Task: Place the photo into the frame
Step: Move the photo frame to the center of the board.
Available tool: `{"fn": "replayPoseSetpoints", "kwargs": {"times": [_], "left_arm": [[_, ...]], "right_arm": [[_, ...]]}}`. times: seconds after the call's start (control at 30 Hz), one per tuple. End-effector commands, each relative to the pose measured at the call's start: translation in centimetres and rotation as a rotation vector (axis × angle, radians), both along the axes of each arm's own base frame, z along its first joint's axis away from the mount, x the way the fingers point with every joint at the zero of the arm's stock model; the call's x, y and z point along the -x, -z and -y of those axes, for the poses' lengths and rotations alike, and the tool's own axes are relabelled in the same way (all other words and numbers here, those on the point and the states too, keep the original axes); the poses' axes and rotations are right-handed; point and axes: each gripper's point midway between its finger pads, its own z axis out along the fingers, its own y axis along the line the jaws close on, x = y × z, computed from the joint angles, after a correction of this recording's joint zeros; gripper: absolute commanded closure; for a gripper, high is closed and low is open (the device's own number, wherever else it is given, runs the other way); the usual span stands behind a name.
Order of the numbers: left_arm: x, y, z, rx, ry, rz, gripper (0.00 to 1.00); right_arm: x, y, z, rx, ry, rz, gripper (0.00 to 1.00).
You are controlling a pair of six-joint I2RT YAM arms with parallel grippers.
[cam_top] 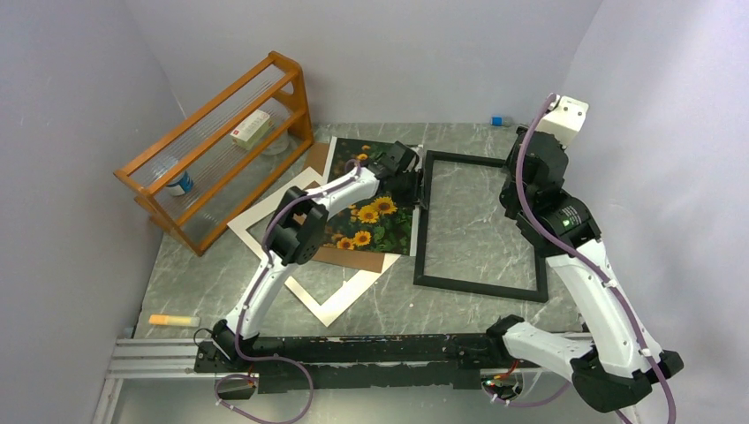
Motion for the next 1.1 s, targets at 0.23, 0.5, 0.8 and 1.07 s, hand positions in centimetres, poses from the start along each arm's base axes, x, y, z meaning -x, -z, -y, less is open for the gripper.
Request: {"fn": "replayPoseSetpoints", "kwargs": {"times": [0.23,0.5,0.8,1.07], "left_arm": [[1.5,2.1,0.1,-0.200,-0.072,0.012,0.52],[2.6,4.0,-0.2,-0.322,-0.055,-0.009,0.60],[1.1,-2.3,1.8,-0.160,-0.039,0.089,0.97],[-0.2,-12.2,1.6,0.088,-0.060,0.163,0.97]], "right_arm": [[0.7,1.4,0.2,-0.048,-0.014,-0.009,1.00],[0.7,1.8,0.1,-0.039,-0.026,-0.025,1.00],[0.8,1.7,0.0,-0.041,-0.042,-0.024,1.00],[0.6,1.2,-0.7,-0.066,-0.080,-0.008,1.00]]}}
